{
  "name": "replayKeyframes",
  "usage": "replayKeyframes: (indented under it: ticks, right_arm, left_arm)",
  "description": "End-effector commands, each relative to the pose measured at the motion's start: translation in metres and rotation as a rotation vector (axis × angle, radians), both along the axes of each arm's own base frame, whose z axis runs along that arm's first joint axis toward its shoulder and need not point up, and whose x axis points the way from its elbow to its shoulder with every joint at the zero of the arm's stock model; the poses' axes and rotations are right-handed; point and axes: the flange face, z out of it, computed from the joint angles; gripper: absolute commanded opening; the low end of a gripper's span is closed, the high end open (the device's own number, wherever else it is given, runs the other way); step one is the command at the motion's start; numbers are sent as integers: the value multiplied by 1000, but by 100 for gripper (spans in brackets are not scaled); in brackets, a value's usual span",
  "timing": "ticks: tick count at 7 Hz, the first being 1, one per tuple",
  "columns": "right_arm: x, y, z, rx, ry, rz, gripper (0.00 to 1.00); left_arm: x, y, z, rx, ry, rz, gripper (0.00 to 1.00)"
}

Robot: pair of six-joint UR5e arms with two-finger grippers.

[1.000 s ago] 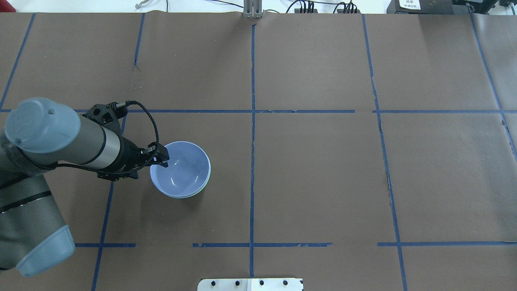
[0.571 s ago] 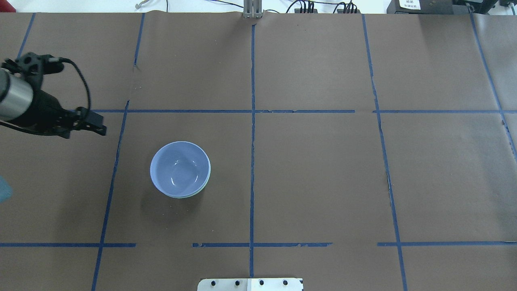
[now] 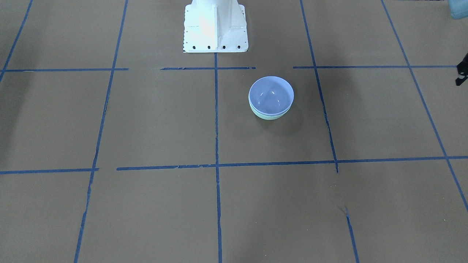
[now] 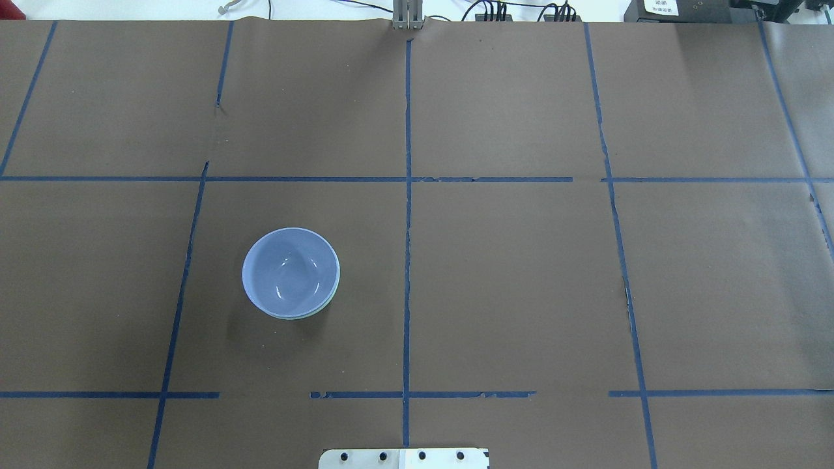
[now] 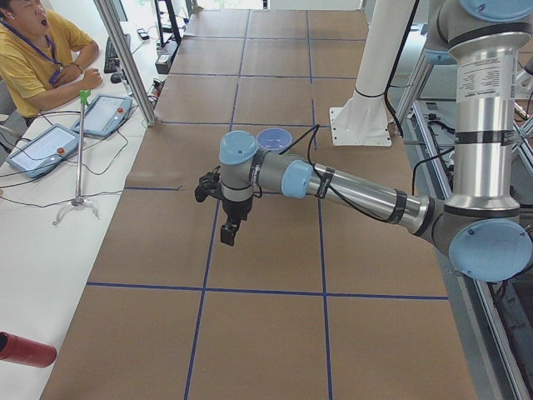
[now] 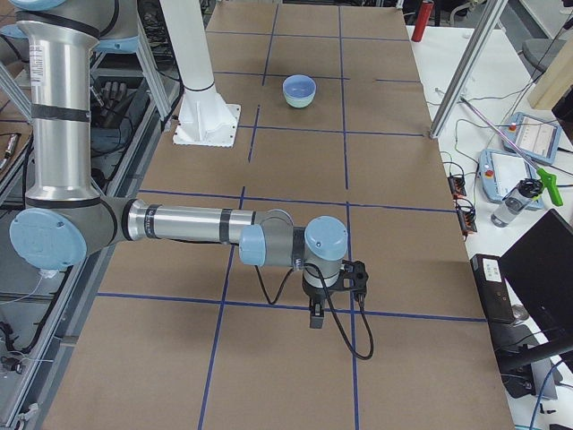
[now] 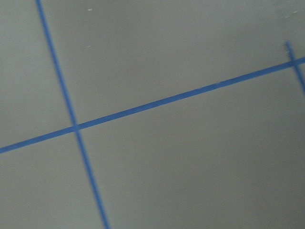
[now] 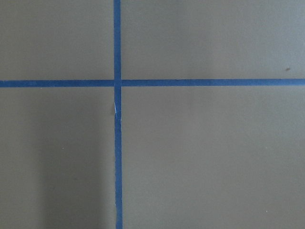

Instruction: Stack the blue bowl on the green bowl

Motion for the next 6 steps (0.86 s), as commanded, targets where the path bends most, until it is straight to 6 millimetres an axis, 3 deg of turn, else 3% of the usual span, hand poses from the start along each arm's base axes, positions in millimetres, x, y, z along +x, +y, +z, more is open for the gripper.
replayKeyframes:
  ticks: [1, 5, 6]
  right_arm:
    - [0, 0, 0, 0, 0, 0, 100]
    - [0, 0, 0, 0, -1, 0, 100]
    - [0, 0, 0, 0, -1, 0, 100]
  left_arm:
    - [-76, 23, 72, -114, 13, -92, 100]
    - [-75, 40, 88, -142, 13, -93, 100]
    - [-75, 41, 82, -129, 13, -92, 100]
